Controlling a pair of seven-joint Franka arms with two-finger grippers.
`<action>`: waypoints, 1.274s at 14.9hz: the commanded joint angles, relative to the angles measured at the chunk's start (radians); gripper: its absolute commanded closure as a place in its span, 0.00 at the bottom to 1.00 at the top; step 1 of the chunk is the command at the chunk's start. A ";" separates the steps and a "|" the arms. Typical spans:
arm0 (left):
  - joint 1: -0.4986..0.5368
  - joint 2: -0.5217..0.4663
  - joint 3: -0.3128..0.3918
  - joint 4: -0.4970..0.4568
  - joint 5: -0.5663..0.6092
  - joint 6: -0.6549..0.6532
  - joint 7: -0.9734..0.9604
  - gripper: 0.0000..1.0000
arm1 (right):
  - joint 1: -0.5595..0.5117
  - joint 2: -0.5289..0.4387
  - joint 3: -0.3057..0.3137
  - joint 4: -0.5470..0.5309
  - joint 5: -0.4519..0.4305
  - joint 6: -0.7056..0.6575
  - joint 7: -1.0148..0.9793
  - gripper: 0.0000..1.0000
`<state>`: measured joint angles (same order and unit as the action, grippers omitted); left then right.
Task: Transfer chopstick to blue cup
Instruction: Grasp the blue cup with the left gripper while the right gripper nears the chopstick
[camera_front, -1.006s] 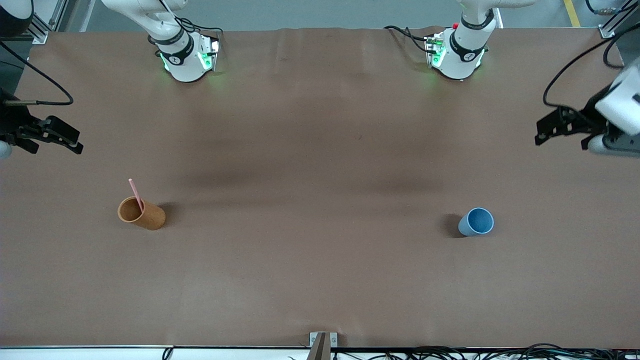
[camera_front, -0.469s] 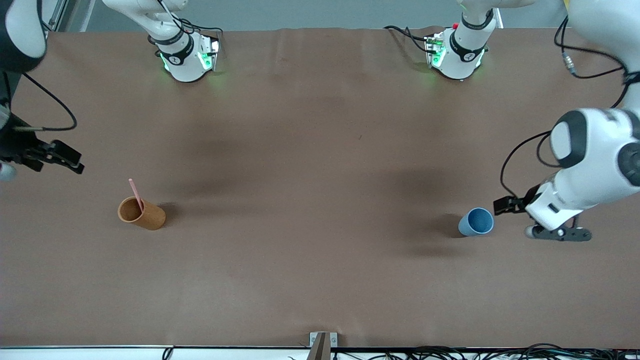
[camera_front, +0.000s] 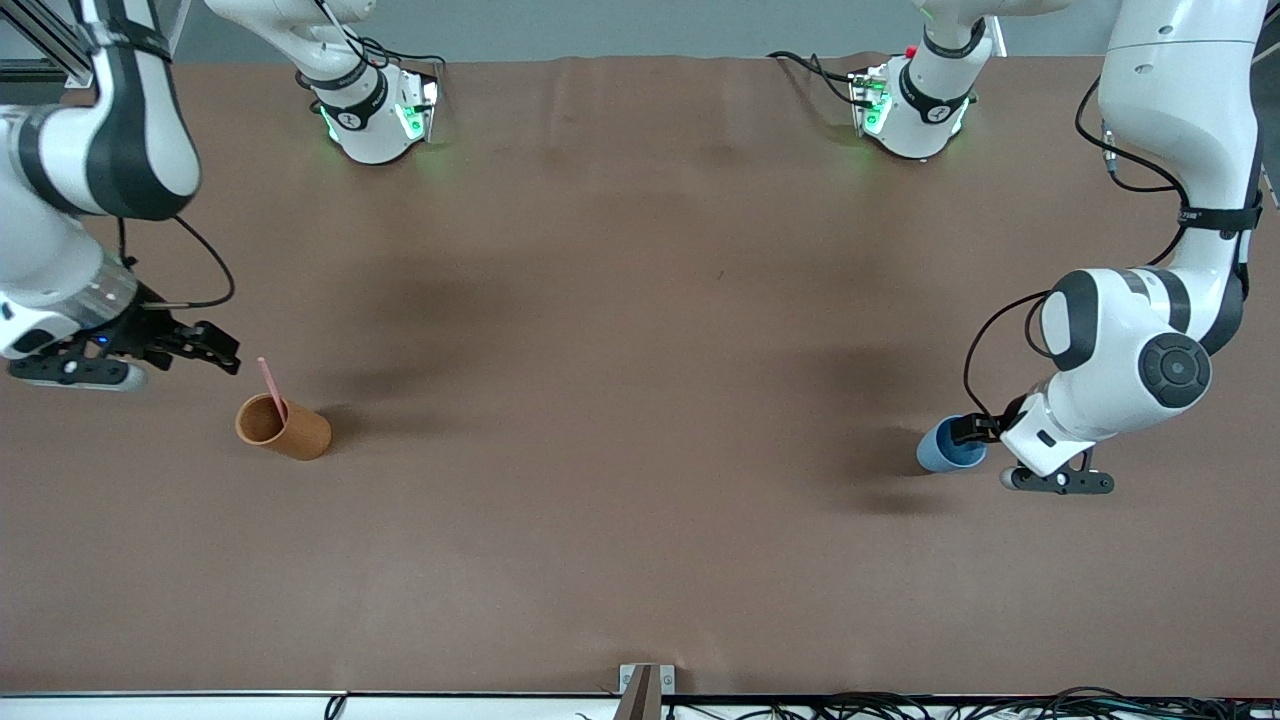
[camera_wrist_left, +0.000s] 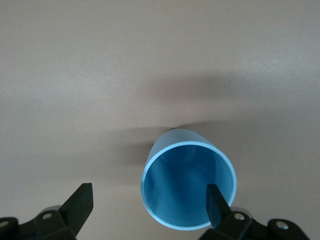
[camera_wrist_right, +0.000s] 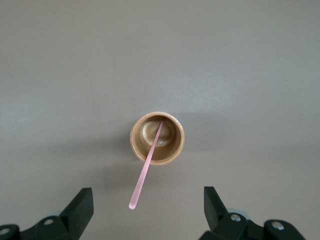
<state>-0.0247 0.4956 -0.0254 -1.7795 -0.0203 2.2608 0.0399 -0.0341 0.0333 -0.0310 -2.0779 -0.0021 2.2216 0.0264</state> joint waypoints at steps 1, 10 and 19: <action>0.000 0.009 -0.001 -0.035 -0.010 0.042 -0.005 0.15 | -0.004 -0.041 0.010 -0.123 0.014 0.116 0.043 0.06; -0.011 0.023 -0.004 -0.023 0.000 0.055 -0.001 1.00 | 0.051 -0.038 0.010 -0.220 0.014 0.236 0.127 0.50; -0.301 -0.008 -0.039 0.126 -0.010 -0.086 -0.522 1.00 | 0.037 -0.041 0.006 -0.226 0.002 0.227 0.122 0.63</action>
<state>-0.2544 0.4774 -0.0708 -1.6969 -0.0205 2.1944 -0.3645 0.0125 0.0302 -0.0259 -2.2656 -0.0022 2.4451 0.1452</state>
